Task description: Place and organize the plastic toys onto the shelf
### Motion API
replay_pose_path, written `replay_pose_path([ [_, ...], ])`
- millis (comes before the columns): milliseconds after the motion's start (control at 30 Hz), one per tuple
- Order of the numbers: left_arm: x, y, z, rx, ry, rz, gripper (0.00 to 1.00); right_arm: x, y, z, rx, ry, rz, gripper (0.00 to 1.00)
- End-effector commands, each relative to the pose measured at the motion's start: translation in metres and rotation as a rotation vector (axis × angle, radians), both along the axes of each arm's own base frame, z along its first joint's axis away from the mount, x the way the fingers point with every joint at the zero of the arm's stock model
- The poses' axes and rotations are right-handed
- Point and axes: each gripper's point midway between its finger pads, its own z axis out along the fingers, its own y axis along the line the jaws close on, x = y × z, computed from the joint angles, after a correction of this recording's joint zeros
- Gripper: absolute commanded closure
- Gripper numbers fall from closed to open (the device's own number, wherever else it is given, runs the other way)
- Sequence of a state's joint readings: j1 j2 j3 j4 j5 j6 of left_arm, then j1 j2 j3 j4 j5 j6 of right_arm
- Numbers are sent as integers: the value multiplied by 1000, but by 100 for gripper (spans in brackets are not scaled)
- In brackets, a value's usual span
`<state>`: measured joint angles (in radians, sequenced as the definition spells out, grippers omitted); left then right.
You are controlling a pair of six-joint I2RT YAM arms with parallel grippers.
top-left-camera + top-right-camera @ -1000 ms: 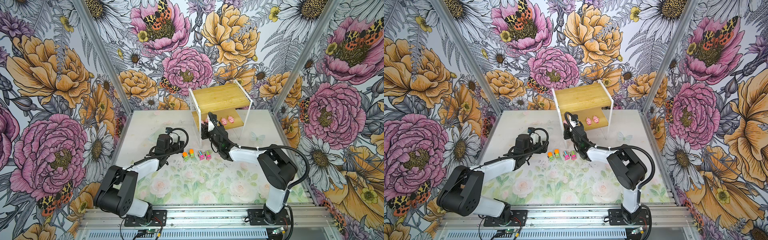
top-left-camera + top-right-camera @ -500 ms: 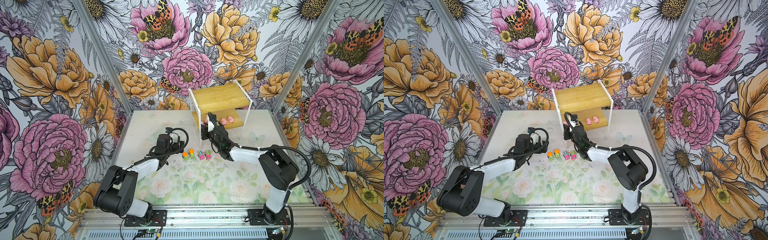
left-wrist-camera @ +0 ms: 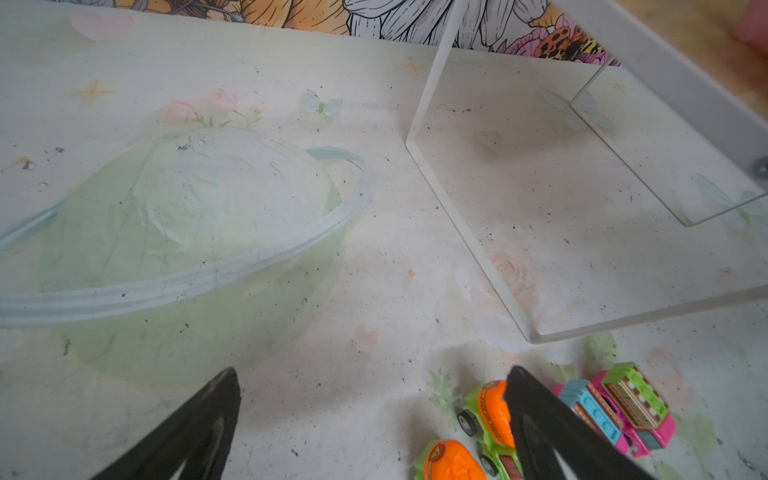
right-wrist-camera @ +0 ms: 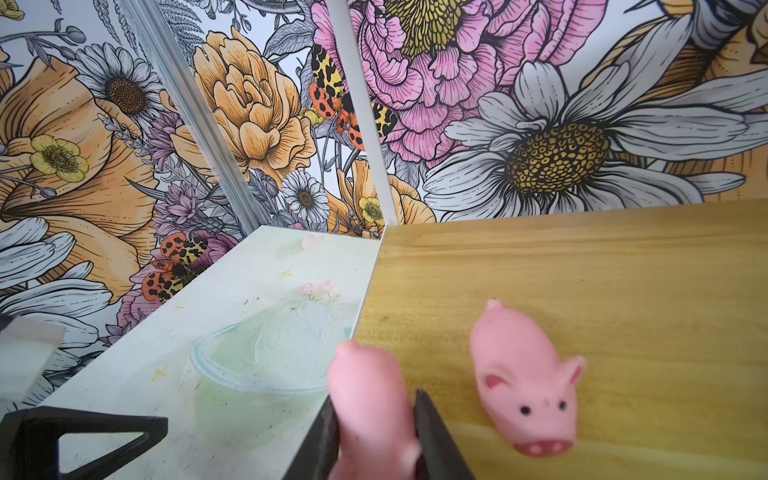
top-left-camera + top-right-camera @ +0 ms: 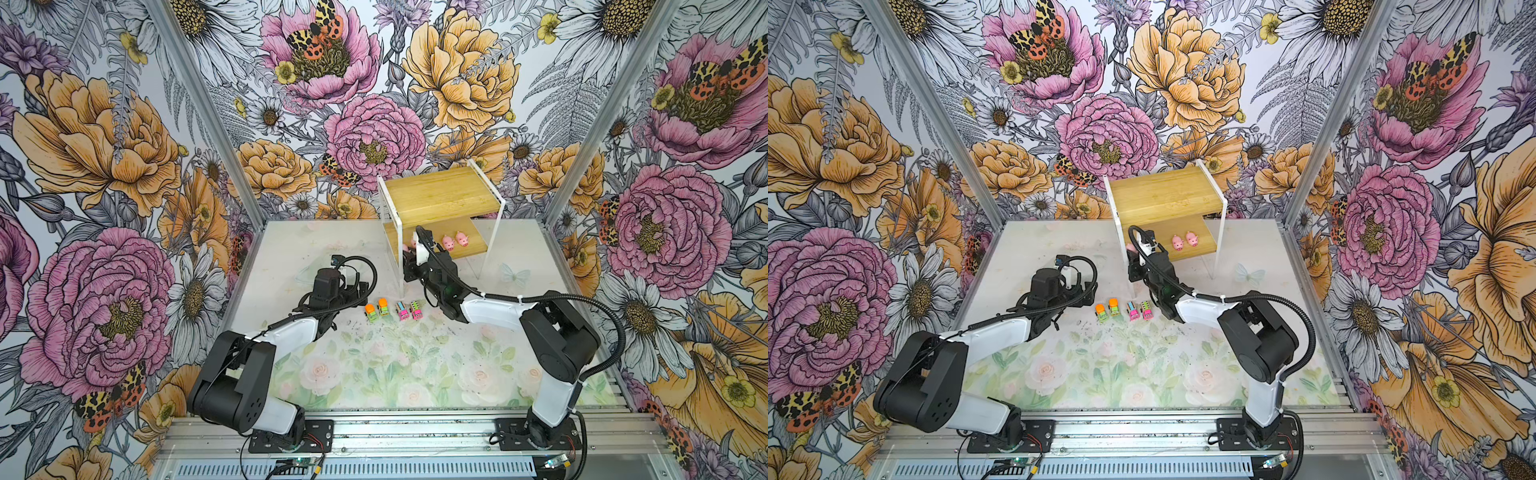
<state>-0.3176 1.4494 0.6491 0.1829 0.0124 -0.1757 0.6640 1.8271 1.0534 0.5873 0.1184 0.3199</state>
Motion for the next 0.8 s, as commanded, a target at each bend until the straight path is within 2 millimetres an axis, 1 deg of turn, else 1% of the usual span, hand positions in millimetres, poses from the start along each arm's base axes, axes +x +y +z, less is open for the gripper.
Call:
replay_pose_path([
  [0,6,0,4,9,-14,-6,1,-20,14,-7,-19,33,91,70],
  [167,6,-1,4,9,-14,-8,1,-22,14,-1,-13,30,99,70],
  [400,6,-1,5,9,-15,-8,1,-22,16,-2,-11,37,107,70],
  [567,6,-1,5,9,-16,-9,1,-21,17,-6,-16,41,101,64],
  [767,6,-1,5,9,-15,-10,1,-19,17,-6,-20,39,99,63],
])
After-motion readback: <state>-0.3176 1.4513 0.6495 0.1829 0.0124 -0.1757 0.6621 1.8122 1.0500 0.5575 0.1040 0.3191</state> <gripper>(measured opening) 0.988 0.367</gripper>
